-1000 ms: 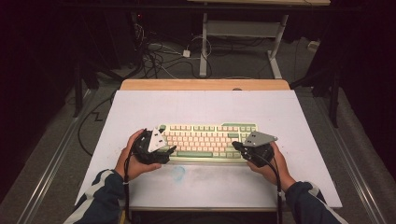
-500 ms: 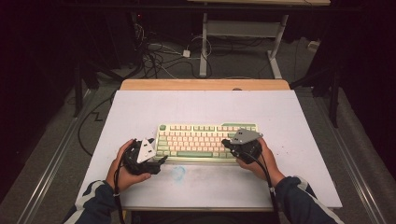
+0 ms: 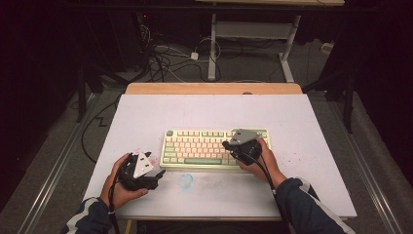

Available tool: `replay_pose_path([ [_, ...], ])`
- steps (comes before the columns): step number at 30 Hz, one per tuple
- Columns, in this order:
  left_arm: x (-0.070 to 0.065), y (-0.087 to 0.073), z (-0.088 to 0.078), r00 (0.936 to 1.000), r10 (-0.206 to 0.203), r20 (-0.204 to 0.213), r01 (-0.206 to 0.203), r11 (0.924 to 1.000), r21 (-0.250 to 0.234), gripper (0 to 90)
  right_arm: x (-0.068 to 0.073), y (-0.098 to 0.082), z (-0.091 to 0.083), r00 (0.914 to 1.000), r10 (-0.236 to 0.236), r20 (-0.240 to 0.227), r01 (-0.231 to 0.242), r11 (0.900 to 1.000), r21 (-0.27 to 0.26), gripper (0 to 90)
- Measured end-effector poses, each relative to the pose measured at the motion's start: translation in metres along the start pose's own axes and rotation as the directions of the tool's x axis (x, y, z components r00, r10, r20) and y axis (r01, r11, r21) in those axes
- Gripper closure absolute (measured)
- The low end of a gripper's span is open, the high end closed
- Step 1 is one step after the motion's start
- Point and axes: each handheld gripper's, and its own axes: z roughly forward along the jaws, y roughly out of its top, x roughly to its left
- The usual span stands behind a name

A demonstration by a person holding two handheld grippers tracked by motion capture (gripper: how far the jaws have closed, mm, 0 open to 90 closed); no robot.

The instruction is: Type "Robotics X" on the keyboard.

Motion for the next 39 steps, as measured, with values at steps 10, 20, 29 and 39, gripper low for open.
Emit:
replay_pose_path([
  [10, 0.002, -0.002, -0.006, 1.0, 0.006, -0.005, -0.006, 1.0, 0.001, 22.1, 0.001, 0.009, 0.022, 0.9999, -0.013, 0.003, 0.013, 0.998, 0.058, 90.0],
  [20, 0.002, -0.004, -0.003, 0.9998, 0.021, -0.004, -0.021, 0.9995, 0.023, 22.2, 0.0, 0.009, 0.031, 0.9998, 0.0, 0.018, -0.001, 0.996, 0.092, 90.0],
  [29, 0.003, -0.005, -0.003, 0.9997, 0.024, -0.009, -0.023, 0.9992, 0.031, 22.2, 0.0, 0.007, 0.032, 0.9998, 0.013, 0.013, -0.014, 0.993, 0.115, 90.0],
  [39, 0.003, -0.007, -0.002, 0.9998, 0.021, -0.005, -0.021, 0.9988, 0.044, 22.2, -0.004, 0.008, 0.021, 0.9991, 0.041, 0.014, -0.042, 0.997, 0.06, 88.1],
])
